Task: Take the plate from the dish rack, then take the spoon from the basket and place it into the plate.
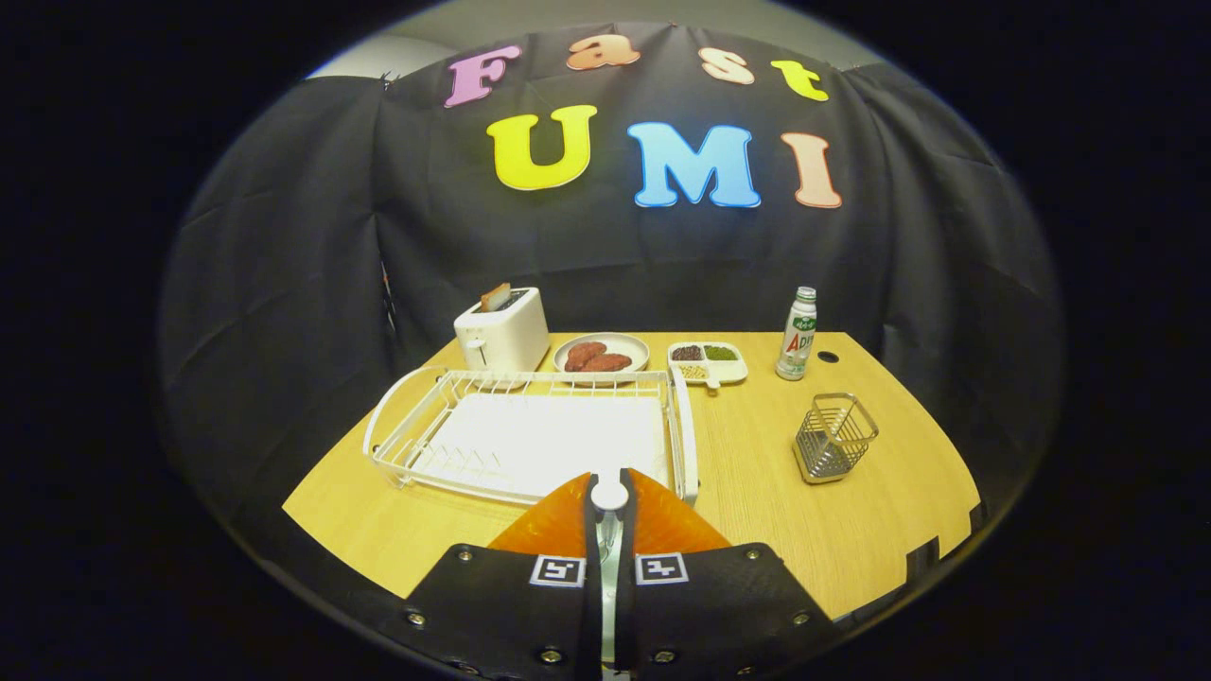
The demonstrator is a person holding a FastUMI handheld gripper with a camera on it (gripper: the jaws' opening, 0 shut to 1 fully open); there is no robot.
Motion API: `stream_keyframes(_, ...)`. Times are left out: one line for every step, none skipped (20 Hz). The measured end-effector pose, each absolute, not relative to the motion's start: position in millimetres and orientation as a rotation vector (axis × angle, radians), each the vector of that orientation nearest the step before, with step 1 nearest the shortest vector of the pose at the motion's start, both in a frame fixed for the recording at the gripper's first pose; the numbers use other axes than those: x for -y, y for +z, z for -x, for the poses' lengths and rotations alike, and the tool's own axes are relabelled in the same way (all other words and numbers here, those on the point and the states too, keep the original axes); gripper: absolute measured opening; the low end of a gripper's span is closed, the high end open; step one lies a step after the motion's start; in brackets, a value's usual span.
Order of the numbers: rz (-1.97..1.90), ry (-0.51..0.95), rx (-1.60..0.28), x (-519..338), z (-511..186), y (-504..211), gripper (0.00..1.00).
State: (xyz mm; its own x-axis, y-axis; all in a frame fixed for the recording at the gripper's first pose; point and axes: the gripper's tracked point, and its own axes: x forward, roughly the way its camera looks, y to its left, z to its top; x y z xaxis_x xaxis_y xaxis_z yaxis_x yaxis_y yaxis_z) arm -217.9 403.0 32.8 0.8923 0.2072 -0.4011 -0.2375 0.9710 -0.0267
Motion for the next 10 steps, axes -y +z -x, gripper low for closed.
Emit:
stream_keyframes(0.075, 0.238, -0.420, -403.9, 218.1, 25.9, 0.05)
stream_keyframes(0.076, 0.241, -0.430, -404.0, 218.5, 20.3, 0.05)
stream_keyframes(0.077, 0.243, -0.441, -403.0, 217.8, 14.7, 0.05)
stream_keyframes(0.078, 0.244, -0.450, -402.2, 217.9, 9.6, 0.05)
stream_keyframes(0.077, 0.244, -0.455, -401.3, 216.6, 6.2, 0.05)
stream_keyframes(0.074, 0.246, -0.459, -400.5, 216.0, 3.5, 0.05)
stream_keyframes(0.069, 0.248, -0.463, -400.5, 214.7, 0.7, 0.05)
stream_keyframes(0.063, 0.250, -0.468, -400.3, 213.7, -2.5, 0.05)
stream_keyframes(0.056, 0.250, -0.462, -399.6, 213.4, -1.6, 0.05)
stream_keyframes(0.051, 0.247, -0.460, -399.5, 210.9, -2.5, 0.05)
